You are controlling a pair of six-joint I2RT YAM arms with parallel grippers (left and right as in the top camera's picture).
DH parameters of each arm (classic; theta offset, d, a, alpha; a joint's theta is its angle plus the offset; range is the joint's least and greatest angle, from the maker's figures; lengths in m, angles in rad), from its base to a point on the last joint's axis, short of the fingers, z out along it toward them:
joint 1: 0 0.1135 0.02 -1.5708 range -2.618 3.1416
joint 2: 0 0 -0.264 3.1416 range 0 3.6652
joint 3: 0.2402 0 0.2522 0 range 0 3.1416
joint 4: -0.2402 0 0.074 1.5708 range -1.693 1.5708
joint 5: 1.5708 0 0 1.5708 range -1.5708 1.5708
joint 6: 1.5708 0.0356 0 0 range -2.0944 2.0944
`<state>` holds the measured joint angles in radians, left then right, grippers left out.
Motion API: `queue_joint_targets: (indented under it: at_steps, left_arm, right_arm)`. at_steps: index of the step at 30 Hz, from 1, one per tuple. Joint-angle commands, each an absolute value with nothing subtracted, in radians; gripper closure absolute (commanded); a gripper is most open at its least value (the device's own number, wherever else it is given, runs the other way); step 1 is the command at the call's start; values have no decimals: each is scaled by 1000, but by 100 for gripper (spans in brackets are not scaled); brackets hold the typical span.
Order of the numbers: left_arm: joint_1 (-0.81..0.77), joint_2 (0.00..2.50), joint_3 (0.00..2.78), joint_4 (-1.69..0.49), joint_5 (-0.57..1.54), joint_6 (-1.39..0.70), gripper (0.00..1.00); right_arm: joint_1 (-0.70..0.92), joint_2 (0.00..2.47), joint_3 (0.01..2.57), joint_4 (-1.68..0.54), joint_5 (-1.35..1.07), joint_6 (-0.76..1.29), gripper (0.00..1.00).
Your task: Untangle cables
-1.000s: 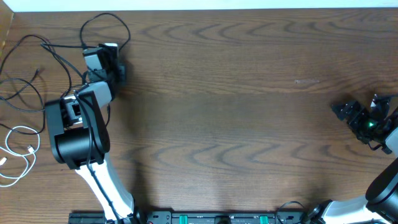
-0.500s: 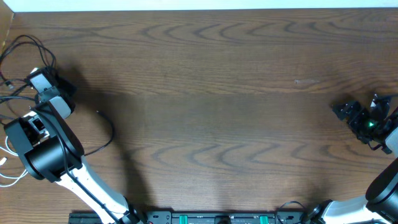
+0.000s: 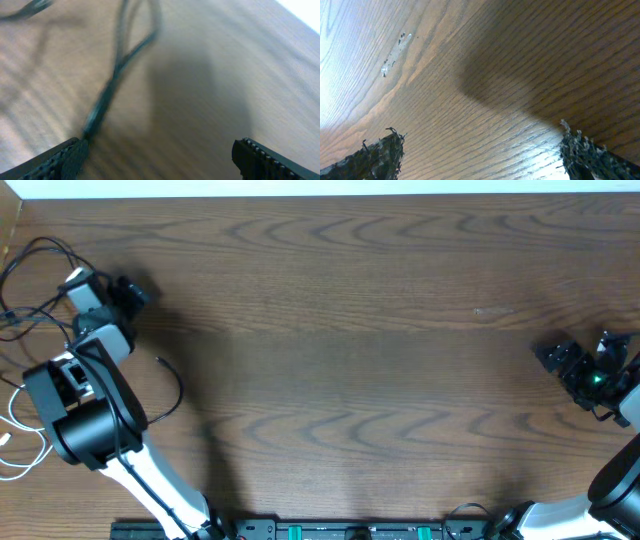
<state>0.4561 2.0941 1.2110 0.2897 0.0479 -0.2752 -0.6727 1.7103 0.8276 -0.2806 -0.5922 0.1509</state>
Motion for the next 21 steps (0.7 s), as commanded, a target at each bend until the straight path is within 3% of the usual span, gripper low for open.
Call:
queue_joint_targets:
  at_steps: [1,7,10,14,17,21]
  left_arm:
    - [389,1924,1204,265,72,-150,2]
    - [326,1682,1204,126,38,-150,2]
    - [308,1554,1204,-48,35,-150,2]
    - [253,1418,1204,-332,35,-130,2]
    - [168,1349,1204,-562,35,-124,2]
    - [47,1336,1204,-741,35,-124,2]
  right_arm:
    - [-666,1723,816,-279,-575,162,1]
    - [-666,1723,816,-281,-575,138,1]
    - [-666,1723,816,-284,-575,133,1]
    - [-664,1721,816,-236,-764,120,14]
    - [-616,1691,822,-163,-828,126,1]
    - [-495,1614,845,-169,-714,109,1]
